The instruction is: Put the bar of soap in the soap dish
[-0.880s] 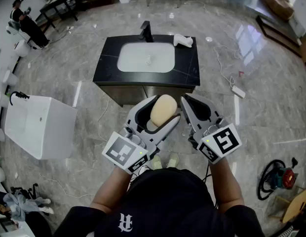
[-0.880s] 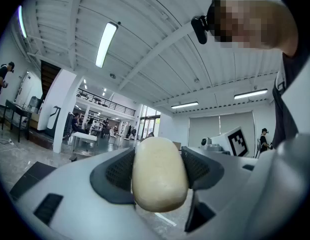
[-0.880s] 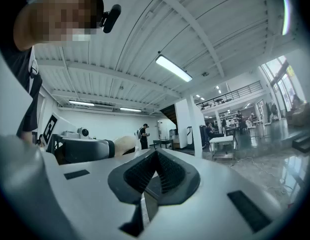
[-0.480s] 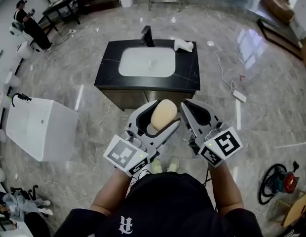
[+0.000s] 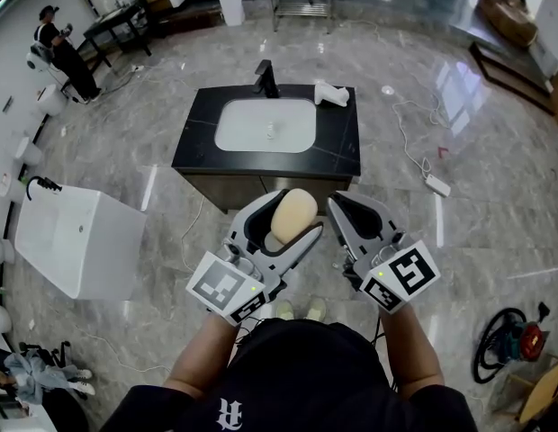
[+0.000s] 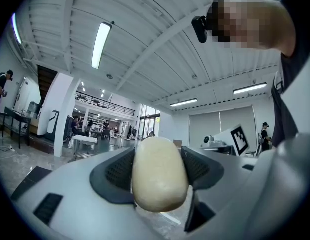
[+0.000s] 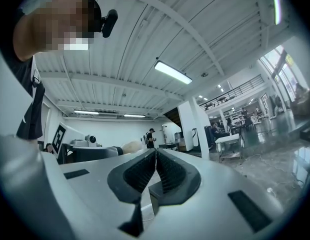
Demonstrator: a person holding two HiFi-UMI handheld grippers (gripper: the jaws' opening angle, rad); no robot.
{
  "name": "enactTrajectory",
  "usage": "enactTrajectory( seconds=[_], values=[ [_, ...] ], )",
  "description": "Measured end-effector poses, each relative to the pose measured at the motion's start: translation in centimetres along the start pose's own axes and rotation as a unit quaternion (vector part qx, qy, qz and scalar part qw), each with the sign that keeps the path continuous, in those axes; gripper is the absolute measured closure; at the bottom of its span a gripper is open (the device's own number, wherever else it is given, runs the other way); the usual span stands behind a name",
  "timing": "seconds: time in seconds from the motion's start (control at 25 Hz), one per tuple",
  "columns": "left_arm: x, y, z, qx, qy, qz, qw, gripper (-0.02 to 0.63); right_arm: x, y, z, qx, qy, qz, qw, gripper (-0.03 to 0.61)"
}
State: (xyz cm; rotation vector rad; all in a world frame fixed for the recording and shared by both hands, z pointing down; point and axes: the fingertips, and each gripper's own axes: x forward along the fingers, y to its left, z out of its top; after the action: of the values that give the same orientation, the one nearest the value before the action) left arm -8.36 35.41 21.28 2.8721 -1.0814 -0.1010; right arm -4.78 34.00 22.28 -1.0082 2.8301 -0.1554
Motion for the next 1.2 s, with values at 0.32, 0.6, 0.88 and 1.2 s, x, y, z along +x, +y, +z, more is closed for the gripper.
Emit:
enactTrajectory(
  seconds=[0.32,0.6,0.88,1.2],
  values=[
    [1.6,-0.1,0.1,0.002,-0.002,0.015,0.9999,0.318,-1.1,-2.1,0.5,0.006,-0.010,0.005,1.000,0.569],
    [3.2,1.5,-0.2,-0.003,0.000,0.011,0.9999,0.318,0.1,-3.8,0.3,0.011,-0.009,0.001,1.000,0.569],
    [6.1,6.1,-0.8,-0.012,0.000,-0.009,0.9999,0.318,3.9,-7.5,-0.3,0.013,-0.002,-0.022,1.000,0.569],
    [10.2,14.6,-0.4,-0.017,0.003,-0.041,0.9990,0.318,11.1,-12.9,-0.1,0.015,-0.001,-0.062,0.998,0.569]
  ],
)
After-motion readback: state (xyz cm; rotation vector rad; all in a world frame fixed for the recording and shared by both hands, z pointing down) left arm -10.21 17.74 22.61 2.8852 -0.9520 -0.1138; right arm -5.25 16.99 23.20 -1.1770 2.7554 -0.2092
